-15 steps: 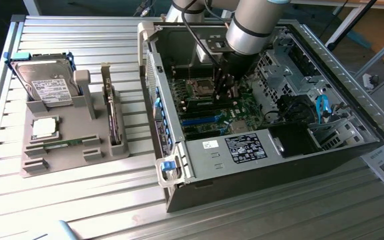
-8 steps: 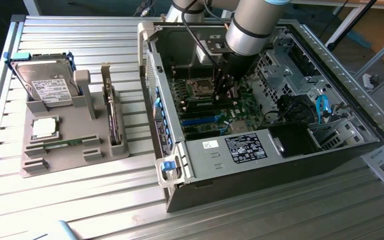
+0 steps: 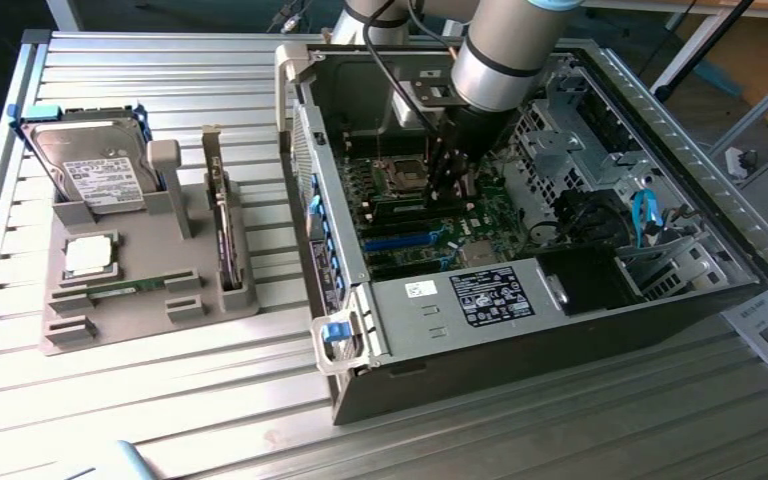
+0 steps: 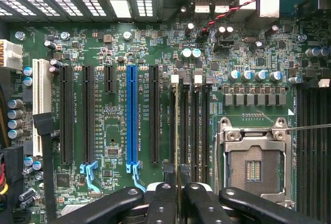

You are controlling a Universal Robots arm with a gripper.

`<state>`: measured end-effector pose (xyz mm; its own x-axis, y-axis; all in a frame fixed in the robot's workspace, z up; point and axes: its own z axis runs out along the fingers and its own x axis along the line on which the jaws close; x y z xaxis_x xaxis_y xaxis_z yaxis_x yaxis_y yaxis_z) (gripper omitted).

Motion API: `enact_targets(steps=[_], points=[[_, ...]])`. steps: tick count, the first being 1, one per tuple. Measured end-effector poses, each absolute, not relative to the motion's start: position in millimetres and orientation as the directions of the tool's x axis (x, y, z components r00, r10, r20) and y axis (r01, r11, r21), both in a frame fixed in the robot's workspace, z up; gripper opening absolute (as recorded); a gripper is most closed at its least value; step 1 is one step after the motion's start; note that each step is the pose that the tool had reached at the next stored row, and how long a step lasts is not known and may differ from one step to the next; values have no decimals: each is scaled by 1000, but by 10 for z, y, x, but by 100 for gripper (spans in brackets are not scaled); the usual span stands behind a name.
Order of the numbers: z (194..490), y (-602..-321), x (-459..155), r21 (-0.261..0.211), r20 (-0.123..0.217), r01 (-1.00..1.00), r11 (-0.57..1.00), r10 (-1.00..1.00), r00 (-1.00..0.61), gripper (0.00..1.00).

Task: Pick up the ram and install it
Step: 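Insert the ram into the slot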

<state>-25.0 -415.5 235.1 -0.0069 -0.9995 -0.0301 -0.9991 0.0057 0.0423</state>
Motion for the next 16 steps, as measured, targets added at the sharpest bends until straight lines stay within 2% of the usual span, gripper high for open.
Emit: enact_targets(steps=[16], points=[[2351, -4155, -210, 42, -26, -999, -8, -1000, 7, 13]])
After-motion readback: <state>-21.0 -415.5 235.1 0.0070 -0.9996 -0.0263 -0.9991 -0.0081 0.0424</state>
